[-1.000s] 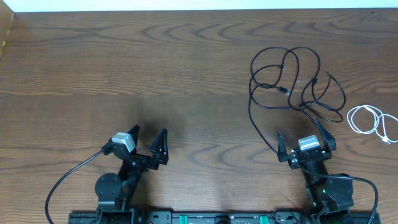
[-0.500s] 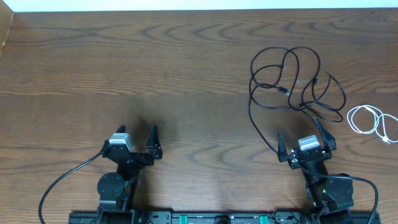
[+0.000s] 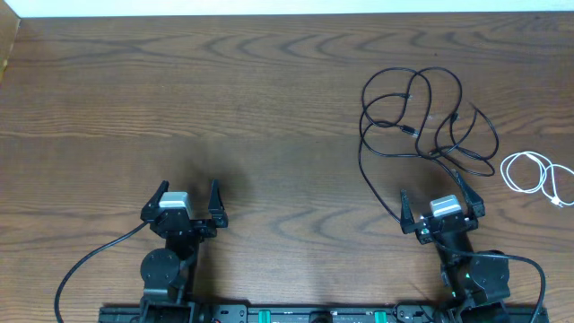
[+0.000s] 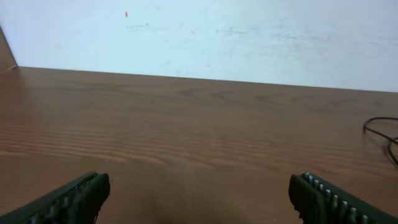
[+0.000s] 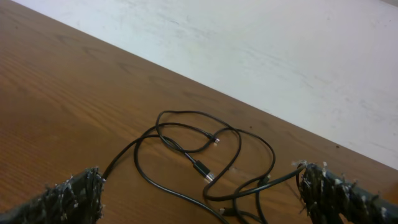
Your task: Untangle cables
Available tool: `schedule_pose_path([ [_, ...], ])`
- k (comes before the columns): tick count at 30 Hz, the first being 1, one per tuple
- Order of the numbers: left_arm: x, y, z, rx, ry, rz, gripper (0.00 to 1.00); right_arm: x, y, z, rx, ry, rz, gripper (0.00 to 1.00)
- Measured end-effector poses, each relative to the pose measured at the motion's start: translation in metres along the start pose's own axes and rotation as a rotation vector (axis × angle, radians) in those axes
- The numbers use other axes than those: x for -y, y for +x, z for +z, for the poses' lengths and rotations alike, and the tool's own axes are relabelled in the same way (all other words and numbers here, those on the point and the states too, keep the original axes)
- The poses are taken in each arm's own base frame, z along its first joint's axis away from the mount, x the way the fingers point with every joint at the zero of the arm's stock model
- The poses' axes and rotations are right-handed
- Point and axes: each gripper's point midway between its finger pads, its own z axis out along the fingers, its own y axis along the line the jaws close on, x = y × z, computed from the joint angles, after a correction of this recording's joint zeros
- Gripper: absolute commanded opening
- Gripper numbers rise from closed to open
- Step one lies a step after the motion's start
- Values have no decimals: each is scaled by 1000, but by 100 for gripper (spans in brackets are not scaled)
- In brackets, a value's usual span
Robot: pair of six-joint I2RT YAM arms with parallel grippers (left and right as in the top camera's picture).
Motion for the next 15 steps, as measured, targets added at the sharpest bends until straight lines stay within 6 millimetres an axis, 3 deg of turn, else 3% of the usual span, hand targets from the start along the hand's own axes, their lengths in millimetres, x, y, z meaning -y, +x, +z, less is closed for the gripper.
schedule_pose_path([
  [15,-1,0,0,1,-5,15,98,0,0,0,0,0,0,99],
])
